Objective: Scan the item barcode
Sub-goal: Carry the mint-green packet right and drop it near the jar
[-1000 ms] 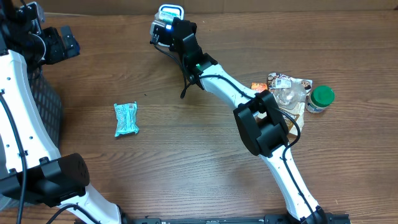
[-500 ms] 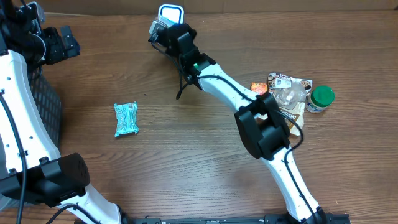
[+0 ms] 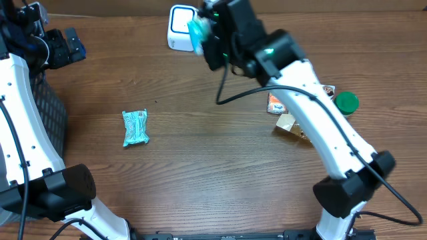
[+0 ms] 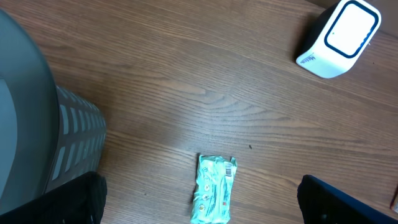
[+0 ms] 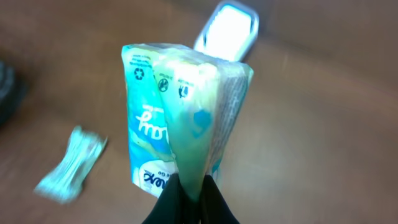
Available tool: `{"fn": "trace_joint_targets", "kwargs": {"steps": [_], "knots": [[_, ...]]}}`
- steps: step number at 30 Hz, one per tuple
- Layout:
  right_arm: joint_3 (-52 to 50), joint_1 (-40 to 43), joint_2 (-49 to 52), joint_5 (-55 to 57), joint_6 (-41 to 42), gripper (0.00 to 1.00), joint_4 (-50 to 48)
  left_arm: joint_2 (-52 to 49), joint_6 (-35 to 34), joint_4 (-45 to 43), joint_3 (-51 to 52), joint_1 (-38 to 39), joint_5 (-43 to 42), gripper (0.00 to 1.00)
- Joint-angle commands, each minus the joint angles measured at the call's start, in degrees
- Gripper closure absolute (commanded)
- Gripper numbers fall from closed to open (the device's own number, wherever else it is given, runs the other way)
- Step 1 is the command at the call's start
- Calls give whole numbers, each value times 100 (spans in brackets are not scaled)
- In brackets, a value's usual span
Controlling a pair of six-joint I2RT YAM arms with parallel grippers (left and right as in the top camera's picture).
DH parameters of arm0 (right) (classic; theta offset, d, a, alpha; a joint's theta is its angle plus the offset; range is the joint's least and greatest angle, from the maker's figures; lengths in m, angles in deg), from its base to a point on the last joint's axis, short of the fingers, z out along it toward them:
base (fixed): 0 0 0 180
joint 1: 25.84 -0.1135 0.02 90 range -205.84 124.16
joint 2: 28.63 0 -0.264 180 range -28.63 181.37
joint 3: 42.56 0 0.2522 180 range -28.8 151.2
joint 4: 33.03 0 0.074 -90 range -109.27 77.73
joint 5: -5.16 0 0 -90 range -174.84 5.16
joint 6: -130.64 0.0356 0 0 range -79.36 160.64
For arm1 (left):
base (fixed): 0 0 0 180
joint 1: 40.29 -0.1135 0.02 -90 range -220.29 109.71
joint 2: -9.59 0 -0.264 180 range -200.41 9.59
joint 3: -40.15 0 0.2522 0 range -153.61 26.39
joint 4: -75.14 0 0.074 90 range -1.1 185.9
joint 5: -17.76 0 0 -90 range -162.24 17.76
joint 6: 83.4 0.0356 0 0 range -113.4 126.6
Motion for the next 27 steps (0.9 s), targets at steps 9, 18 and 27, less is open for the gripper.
{"fn": "trace_joint_targets", "kwargs": {"steps": [9, 18, 27], "knots": [[-1781, 586, 269, -649, 597, 96, 522, -2, -39, -22, -35, 17, -59, 0], [-3501, 1475, 269, -686, 741, 96, -420, -2, -39, -22, -35, 17, -59, 0], [-3611, 2000, 267, -876, 739, 0, -330, -2, -39, -22, -35, 17, -59, 1]]}}
